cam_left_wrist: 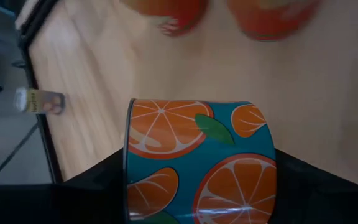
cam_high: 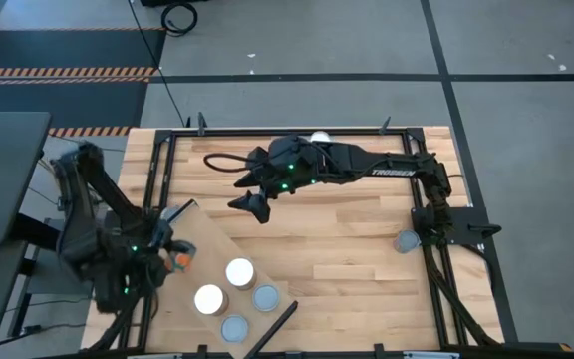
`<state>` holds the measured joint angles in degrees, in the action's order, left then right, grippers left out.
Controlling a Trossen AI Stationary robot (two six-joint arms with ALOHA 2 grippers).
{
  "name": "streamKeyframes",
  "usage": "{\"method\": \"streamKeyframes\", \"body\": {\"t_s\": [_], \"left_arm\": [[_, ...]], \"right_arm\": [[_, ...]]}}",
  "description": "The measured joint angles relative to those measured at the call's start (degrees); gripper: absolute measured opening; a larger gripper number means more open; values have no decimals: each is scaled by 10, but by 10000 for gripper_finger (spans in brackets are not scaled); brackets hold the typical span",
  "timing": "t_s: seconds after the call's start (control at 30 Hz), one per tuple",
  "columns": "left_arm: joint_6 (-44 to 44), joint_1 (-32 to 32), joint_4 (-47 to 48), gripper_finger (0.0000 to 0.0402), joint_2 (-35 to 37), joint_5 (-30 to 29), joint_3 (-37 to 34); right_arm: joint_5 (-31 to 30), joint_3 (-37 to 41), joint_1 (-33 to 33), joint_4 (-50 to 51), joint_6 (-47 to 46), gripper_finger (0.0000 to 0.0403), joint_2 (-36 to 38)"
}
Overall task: Pick and place cans onto a shelf
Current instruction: Put the canned oranges on the shelf
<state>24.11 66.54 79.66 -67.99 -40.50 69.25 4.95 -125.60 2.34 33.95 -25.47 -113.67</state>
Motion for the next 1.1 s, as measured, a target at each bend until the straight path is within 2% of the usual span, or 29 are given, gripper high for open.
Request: {"method": "streamKeyframes", "body": {"t_s": [0.2,0.5,0.77,0.97,1.1], "left_arm": [[12,57,28,258,-60,-1,0],[100,105,104,258,-143,-52,27],[152,99,104,258,-165,-85,43],[232,71,104,258,-165,-63,43],[248,54,104,258,-172,-58,42]], "right_arm": [[-44,0,12,0,-3,318,0],[-101,0,27,1,-4,318,0],[-129,0,37,1,-4,318,-1],[-130,0,44,1,-5,318,-1],[-130,0,49,1,-5,318,-1]]}}
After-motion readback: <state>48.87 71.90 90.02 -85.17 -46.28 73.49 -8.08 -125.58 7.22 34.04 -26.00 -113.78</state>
